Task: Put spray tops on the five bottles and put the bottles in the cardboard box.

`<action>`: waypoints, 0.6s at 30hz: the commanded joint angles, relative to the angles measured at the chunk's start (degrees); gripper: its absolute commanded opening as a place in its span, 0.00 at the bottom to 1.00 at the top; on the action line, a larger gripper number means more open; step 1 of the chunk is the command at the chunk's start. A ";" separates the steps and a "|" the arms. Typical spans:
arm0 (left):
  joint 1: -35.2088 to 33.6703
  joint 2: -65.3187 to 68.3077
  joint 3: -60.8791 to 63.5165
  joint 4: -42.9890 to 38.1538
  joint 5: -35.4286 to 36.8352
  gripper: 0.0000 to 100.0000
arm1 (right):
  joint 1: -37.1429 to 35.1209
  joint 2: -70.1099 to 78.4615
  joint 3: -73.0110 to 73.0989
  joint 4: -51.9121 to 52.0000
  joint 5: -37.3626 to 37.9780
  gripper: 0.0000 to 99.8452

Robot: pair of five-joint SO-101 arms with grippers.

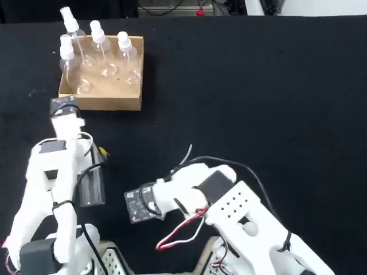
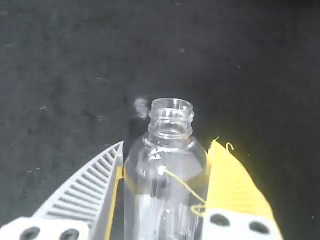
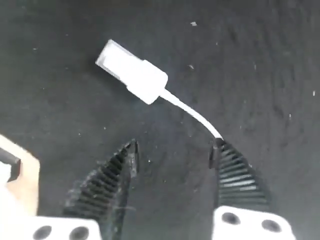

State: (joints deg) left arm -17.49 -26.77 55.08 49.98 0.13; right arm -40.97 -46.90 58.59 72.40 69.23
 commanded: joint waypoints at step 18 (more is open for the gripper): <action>-4.00 -1.14 -3.38 -0.09 1.67 0.20 | -10.99 8.48 5.05 -12.66 10.11 0.22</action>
State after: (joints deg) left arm -20.92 -26.77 55.08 49.98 1.63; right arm -51.25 -42.33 65.19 63.34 78.81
